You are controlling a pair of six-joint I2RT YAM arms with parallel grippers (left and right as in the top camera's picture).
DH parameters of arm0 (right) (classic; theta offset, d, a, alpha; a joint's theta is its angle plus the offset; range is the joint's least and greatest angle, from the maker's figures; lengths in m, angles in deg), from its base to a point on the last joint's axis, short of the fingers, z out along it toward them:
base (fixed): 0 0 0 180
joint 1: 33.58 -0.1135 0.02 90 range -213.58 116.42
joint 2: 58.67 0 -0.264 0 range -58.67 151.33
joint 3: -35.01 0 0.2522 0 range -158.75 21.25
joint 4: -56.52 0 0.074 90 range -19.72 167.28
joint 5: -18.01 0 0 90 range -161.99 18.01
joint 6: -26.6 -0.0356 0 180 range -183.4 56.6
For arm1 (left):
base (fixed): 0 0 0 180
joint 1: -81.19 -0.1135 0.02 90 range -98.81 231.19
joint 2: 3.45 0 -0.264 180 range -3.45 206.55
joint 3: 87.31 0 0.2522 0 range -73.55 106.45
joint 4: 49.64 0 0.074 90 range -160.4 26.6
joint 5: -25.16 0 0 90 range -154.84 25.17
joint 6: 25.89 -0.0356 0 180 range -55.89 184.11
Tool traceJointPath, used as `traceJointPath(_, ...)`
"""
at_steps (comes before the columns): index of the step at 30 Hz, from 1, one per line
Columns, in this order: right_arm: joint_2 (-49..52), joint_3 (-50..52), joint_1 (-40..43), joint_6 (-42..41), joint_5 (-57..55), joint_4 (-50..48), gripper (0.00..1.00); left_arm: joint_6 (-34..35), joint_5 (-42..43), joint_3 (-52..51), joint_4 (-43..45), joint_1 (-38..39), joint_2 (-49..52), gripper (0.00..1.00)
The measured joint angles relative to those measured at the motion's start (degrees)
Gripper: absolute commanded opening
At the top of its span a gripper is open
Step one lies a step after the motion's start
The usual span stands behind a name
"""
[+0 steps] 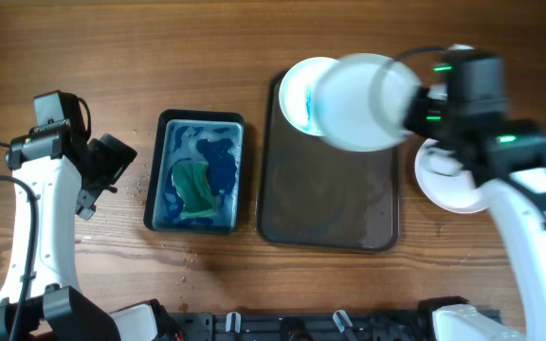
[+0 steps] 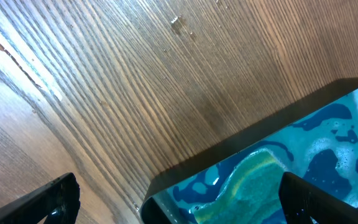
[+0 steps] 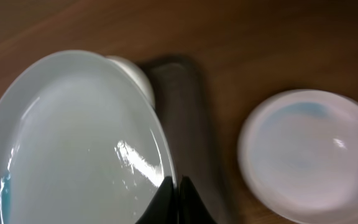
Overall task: Clean dirty plates on tray and stack at the side
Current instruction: 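Carry the plate right and stack it on the cleaned plate, then grasp the last blue-stained plate on the tray with the right gripper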
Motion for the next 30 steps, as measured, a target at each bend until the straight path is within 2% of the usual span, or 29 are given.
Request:
traceJointPath(6, 3.2, 0.9, 21.0, 4.0, 3.0, 3.9, 0.04, 0.0, 0.0, 0.0, 0.0, 0.0, 0.0, 1.0)
traceJointPath(13, 9.5, 9.4, 34.6, 6.3, 5.7, 2.1, 0.04, 0.0, 0.0, 0.0, 0.0, 0.0, 0.0, 1.0)
traceJointPath(16, 11.6, 13.3, 37.0, 6.7, 5.9, -0.9, 0.04, 0.0, 0.0, 0.0, 0.0, 0.0, 0.0, 1.0)
traceJointPath(17, 12.3, 14.5, 37.6, 6.8, 5.9, -1.3, 0.09, 0.0, 0.0, 0.0, 0.0, 0.0, 0.0, 1.0)
traceJointPath(18, 12.9, 15.3, 37.9, 6.9, 6.0, -1.5, 0.35, 0.0, 0.0, 0.0, 0.0, 0.0, 0.0, 1.0)
traceJointPath(19, 13.1, 15.8, 38.1, 7.7, 6.2, -1.5, 0.52, 0.0, 0.0, 0.0, 0.0, 0.0, 0.0, 1.0)
traceJointPath(20, 13.2, 16.1, 38.1, 8.5, 7.1, -1.4, 0.56, 0.0, 0.0, 0.0, 0.0, 0.0, 0.0, 1.0)
traceJointPath(25, 10.6, 13.6, 35.6, 11.8, 14.0, -0.1, 0.57, 0.0, 0.0, 0.0, 0.0, 0.0, 0.0, 1.0)
traceJointPath(30, 1.9, 9.3, 25.3, 14.5, 23.9, -2.4, 0.55, 0.0, 0.0, 0.0, 0.0, 0.0, 0.0, 1.0)
